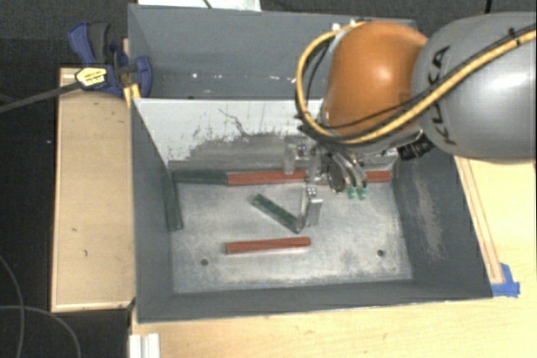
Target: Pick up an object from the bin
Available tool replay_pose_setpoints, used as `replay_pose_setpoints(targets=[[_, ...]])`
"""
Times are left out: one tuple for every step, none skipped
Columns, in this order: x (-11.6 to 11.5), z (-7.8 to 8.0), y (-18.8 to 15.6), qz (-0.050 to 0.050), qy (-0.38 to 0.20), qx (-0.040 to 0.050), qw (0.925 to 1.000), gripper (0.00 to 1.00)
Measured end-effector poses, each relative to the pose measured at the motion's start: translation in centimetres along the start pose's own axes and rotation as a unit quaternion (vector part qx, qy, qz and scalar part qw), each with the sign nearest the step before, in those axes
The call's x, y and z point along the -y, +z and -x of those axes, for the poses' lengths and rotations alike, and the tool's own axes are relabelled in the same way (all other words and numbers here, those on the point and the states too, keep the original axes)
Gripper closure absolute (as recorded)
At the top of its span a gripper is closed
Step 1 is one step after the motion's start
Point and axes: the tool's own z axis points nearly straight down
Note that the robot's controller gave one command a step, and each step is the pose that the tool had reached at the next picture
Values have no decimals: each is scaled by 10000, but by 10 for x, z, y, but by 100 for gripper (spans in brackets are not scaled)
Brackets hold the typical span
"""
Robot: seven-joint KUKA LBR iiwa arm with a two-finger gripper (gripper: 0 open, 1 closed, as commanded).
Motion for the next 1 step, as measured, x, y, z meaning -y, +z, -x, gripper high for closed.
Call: replay_pose_setpoints(targets=[[0,0,0,-1,-3,0,10000,0]])
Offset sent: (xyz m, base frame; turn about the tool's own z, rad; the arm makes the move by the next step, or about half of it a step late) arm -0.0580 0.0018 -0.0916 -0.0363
